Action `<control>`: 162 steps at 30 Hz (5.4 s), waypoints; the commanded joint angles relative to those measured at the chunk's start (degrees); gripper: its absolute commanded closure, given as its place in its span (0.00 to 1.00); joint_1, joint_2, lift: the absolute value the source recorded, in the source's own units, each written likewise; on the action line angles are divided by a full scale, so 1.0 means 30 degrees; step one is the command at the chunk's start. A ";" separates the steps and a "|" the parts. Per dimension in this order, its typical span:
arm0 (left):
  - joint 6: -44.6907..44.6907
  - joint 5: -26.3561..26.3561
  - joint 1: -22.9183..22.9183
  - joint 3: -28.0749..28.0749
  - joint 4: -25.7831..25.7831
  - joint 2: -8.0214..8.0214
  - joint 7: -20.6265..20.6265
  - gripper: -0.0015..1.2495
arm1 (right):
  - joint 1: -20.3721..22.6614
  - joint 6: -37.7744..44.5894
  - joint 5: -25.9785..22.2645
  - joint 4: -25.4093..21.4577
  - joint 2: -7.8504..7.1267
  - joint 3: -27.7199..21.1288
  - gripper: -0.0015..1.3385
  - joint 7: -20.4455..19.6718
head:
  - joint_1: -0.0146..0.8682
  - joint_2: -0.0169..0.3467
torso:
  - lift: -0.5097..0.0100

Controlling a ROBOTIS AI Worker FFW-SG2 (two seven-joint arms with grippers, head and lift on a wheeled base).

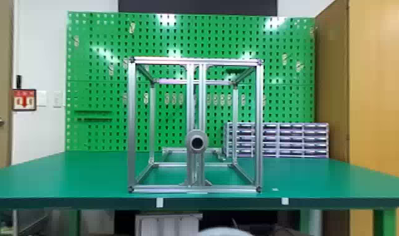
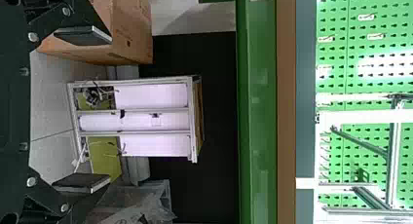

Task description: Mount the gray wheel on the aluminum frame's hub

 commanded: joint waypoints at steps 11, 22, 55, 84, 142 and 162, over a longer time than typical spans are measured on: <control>0.0000 0.0029 0.0151 0.0128 -0.0009 0.0021 -0.0029 0.22 | -0.3594 0.6670 -0.1964 -0.4767 -0.0393 0.1218 0.92 -0.2776 | 0.01 0.06 | 0.02; 0.0235 -0.0030 0.0356 0.0128 -0.0214 0.0197 -0.0059 0.22 | -0.6348 0.8662 -0.3956 -0.6437 -0.0657 0.2302 0.92 -0.5237 | 0.01 0.06 | 0.02; 0.1465 -0.0352 0.0444 -0.0810 -0.0536 0.1193 -0.0059 0.22 | -1.1357 1.0127 -1.1134 -0.5001 -0.1096 0.0720 0.92 -0.8430 | 0.01 0.06 | 0.02; 0.1758 -0.0411 0.0385 -0.1073 -0.0595 0.1515 -0.0059 0.22 | -1.3027 0.9571 -1.1925 -0.3448 -0.1243 0.1423 0.92 -0.8635 | 0.01 0.06 | 0.02; 0.8584 0.5126 -0.1168 -0.2538 -1.0175 0.2306 0.4482 0.26 | -1.3115 0.8282 -1.1925 -0.2833 -0.1214 0.1862 0.92 -1.0393 | 0.01 0.06 | 0.02; 0.9492 1.4853 -0.3306 -0.2421 -1.0908 0.2306 0.6299 0.30 | -1.3144 0.8077 -1.1925 -0.2540 -0.1272 0.2038 0.92 -1.0393 | 0.01 0.06 | 0.02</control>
